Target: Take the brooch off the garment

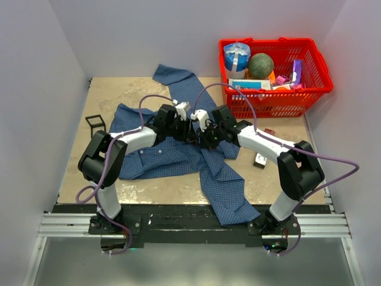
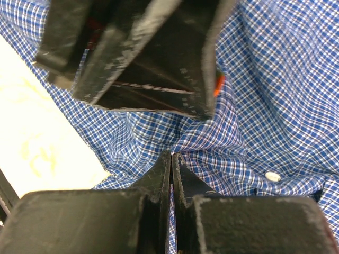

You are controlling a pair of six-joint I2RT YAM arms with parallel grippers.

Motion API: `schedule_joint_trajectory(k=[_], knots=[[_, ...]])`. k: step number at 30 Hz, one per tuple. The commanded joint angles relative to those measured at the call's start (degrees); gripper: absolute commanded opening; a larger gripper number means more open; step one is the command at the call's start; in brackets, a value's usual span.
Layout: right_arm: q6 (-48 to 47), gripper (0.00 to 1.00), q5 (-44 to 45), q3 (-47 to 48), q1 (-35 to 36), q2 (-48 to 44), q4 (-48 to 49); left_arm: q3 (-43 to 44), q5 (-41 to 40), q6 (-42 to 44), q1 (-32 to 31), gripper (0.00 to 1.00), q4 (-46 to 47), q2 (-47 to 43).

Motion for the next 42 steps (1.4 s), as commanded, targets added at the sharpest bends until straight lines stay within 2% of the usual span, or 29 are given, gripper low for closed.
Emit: schedule_joint_trajectory(k=[1, 5, 9, 14, 20, 24, 26, 29, 30, 31, 36, 38, 42], knots=[[-1.8, 0.00, 0.9, -0.6, 1.1, -1.2, 1.6, 2.5, 0.3, -4.1, 0.3, 0.46, 1.5, 1.4], [-2.2, 0.00, 1.7, -0.6, 1.1, -1.3, 1.1, 2.5, 1.4, -5.1, 0.3, 0.41, 2.1, 1.8], [-1.8, 0.00, 2.0, -0.4, 1.2, -1.3, 1.0, 2.3, -0.8, -4.5, 0.4, 0.34, 0.3, 1.3], [-1.4, 0.00, 1.8, 0.4, 1.2, -0.8, 0.6, 2.8, -1.8, -3.0, 0.4, 0.30, -0.8, 0.7], [-1.4, 0.00, 2.0, 2.2, 1.2, -0.2, -1.0, 3.0, -4.9, 0.1, 0.4, 0.15, -4.0, -0.6], [-1.0, 0.00, 1.9, 2.5, 1.2, 0.0, -1.2, 2.1, -4.6, 1.2, 0.4, 0.02, -3.9, -1.4], [-0.6, 0.01, 1.7, 2.7, 1.2, 0.4, -1.0, 1.9, -4.5, 1.3, 0.4, 0.01, -3.8, -1.5], [-0.1, 0.01, 1.2, 3.0, 1.2, 0.8, -0.5, 1.9, -3.4, 1.0, 0.4, 0.07, -3.7, -2.2], [0.0, 0.01, 1.1, 3.1, 1.1, 0.9, -0.5, 2.0, -4.0, 0.6, 0.4, 0.18, -4.2, -3.1], [0.1, 0.01, 1.0, 3.2, 1.1, 0.9, -0.6, 1.9, -5.3, -0.2, 0.5, 0.23, -4.4, -3.6], [1.4, 0.01, 0.4, 3.2, 1.2, 0.9, -0.1, 1.1, -4.9, -1.6, 0.8, 0.38, -6.2, -5.8], [4.9, 0.00, 0.3, 3.4, 1.2, 1.4, 0.5, 0.8, -5.4, -1.7, 0.8, 0.42, -6.6, -6.0], [11.7, 0.00, -3.2, 3.9, 1.3, 2.7, 3.4, 0.2, -4.2, -1.9, 0.6, 0.43, -5.5, -5.1]])
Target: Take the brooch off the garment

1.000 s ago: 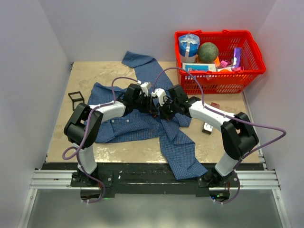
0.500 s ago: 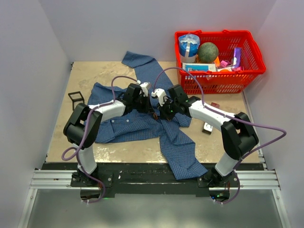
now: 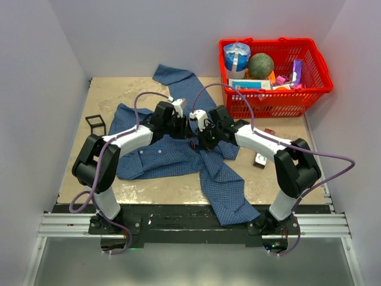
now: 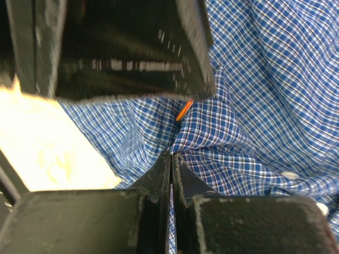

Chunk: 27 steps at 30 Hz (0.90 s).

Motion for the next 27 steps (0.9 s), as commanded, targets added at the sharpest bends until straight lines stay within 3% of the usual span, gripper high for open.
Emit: schedule_joint_trajectory(k=[1, 4, 7, 10, 14, 21, 27], knots=[[9.0, 0.00, -4.2, 2.8, 0.3, 1.5, 4.9, -1.1, 0.4, -0.4, 0.1, 0.43, 0.7, -1.3], [12.0, 0.00, -5.4, 3.6, 0.2, 2.7, 6.0, -1.7, -0.1, 1.0, -0.4, 0.44, 0.7, -1.6], [14.2, 0.00, -6.1, 4.2, -0.9, 3.9, 6.0, -2.8, -2.6, 5.5, -0.8, 0.57, 0.8, -3.1], [15.9, 0.00, -7.2, 4.1, -3.3, 4.8, 5.9, -6.4, -4.3, 5.8, 0.1, 0.55, 3.7, -6.4], [17.1, 0.00, -10.2, 4.1, -6.2, 6.1, 5.9, -12.9, 1.2, 6.9, 0.0, 0.53, 10.9, -8.7], [21.0, 0.00, -16.5, 4.4, -8.9, 7.9, 8.3, -9.3, -0.7, 9.6, -3.8, 0.51, 13.7, -5.5], [23.9, 0.00, -18.3, 3.4, -9.8, 7.8, 10.3, -3.3, -11.7, 19.5, -10.1, 0.47, 10.0, -1.2]])
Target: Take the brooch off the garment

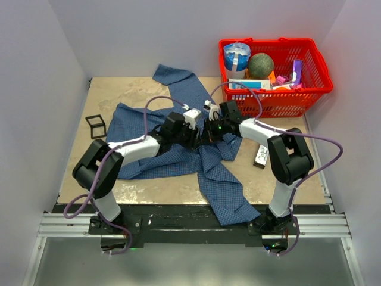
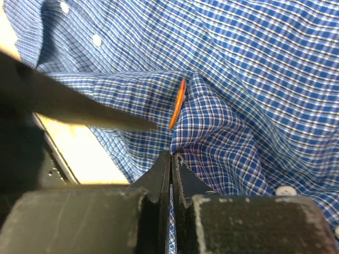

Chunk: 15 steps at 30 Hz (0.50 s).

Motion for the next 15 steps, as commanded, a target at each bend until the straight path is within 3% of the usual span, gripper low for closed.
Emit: schedule_joint_trajectory(k=[1, 5, 10, 13, 14, 15], knots=[[3.1, 0.00, -3.7, 1.2, -0.6, -0.7, 3.8, 4.7, -7.9, 9.3, -3.8, 0.48, 0.4, 2.6], [4.1, 0.00, -4.4, 1.2, -1.5, -0.2, 3.9, 4.6, -14.3, 14.6, -5.6, 0.51, -0.8, 3.9], [5.8, 0.00, -5.2, 0.8, -3.0, 1.1, 4.5, 4.9, -14.4, 16.0, -5.9, 0.52, -0.8, 3.1], [5.2, 0.00, -5.1, 1.0, -3.8, 1.6, 3.8, 0.8, -2.9, 14.0, -3.3, 0.55, 5.5, -2.7], [4.8, 0.00, -4.8, 1.0, -4.0, 1.8, 3.1, -1.0, 6.6, 13.0, -2.3, 0.57, 8.6, -4.2], [4.3, 0.00, -4.7, 1.1, -3.9, 1.9, 2.9, -3.8, 8.6, 12.0, -1.5, 0.65, 13.4, -5.6]])
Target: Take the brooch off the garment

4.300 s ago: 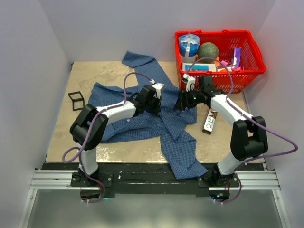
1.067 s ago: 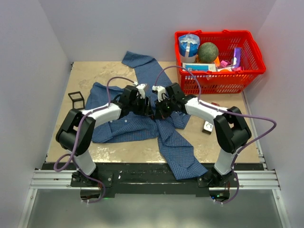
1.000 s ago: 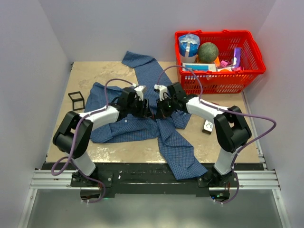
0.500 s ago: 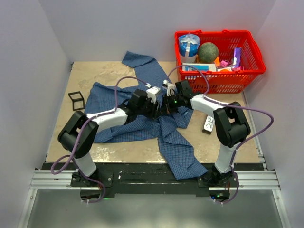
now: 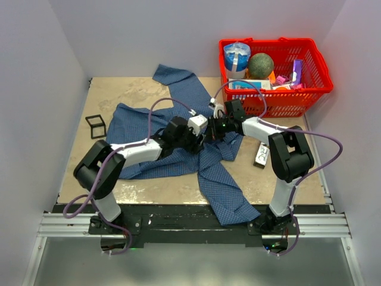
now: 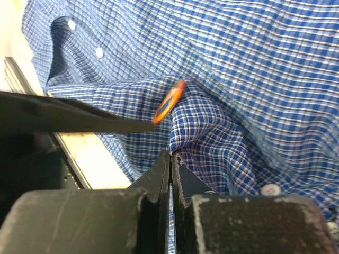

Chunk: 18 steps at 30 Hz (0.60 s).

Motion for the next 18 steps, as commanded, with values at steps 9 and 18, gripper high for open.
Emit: schedule_joint_trajectory(k=[9, 18], knots=[[0.6, 0.00, -1.0, 1.1, -0.9, 1.2, 1.2, -5.5, 1.2, 11.9, 1.5, 0.63, 10.0, -5.3], [1.0, 0.00, -0.5, 0.7, -1.1, 1.1, 1.1, -5.0, -5.2, 18.0, 0.7, 0.53, 10.7, -1.9]])
